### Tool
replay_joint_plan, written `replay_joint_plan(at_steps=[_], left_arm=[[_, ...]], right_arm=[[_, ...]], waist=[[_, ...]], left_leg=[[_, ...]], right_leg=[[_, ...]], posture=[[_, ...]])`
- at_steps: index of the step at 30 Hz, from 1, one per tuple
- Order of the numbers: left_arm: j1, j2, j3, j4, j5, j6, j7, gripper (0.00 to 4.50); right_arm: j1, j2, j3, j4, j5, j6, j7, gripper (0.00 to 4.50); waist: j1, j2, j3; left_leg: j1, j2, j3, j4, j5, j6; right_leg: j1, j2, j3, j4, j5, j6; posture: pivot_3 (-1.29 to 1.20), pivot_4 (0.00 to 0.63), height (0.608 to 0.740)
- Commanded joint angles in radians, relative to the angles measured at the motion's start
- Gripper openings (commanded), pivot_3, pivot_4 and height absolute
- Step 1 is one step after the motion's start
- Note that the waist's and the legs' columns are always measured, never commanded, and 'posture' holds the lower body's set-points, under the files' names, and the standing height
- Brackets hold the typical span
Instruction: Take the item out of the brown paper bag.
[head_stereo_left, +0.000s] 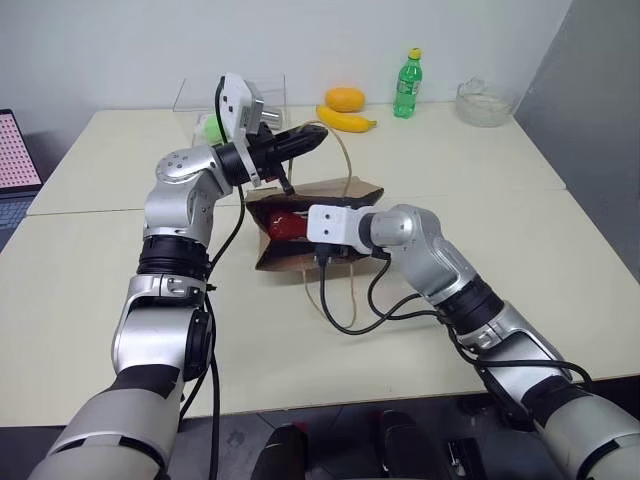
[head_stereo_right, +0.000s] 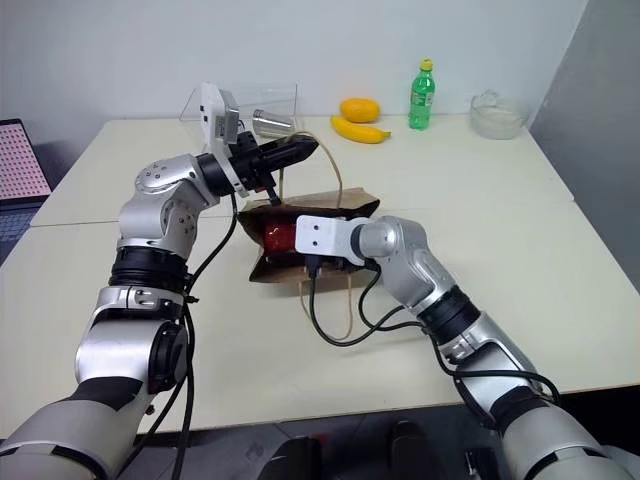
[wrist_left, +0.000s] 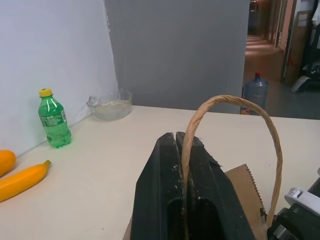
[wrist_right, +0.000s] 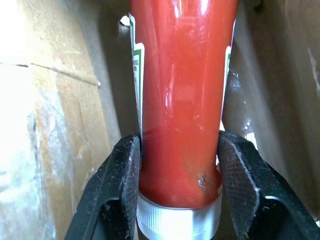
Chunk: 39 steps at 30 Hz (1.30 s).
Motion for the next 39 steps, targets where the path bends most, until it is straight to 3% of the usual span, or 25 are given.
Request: replay_joint_plan(at_steps=[1, 29, 39], left_arm=[[-0.042, 0.000, 0.008, 0.001, 0.002, -0.029, 0.001, 0.00], [-0.158, -0.035, 0.023, 0.196, 0.042, -0.068, 0.062, 0.00], [-0.160, -0.032, 0.018, 0.223, 0.059, -0.077, 0.077, 0.00]], right_arm=[[-0.010, -0.005, -0.036, -0.073, 0.035, 0.000, 0.004, 1.92], [0.064, -0.153, -0.160, -0.274, 0.425, -0.093, 0.183, 1.92], [0.045, -0.203, -0.335, -0.337, 0.628, 0.009, 0.185, 1.92]], waist=[[0.000, 0.000, 0.000], [0.002, 0.000, 0.000], [0.004, -0.001, 0.001]], left_leg=[[0.000, 0.000, 0.000, 0.000, 0.000, 0.000], [0.000, 0.000, 0.000, 0.000, 0.000, 0.001], [-0.001, 0.000, 0.000, 0.000, 0.000, 0.001]], right_leg=[[0.000, 0.000, 0.000, 0.000, 0.000, 0.000], [0.000, 0.000, 0.000, 0.000, 0.000, 0.000], [0.000, -0.001, 0.000, 0.000, 0.000, 0.000]], posture=[[0.00, 0.150, 0.740], [0.00, 0.150, 0.740], [0.00, 0.150, 0.740]])
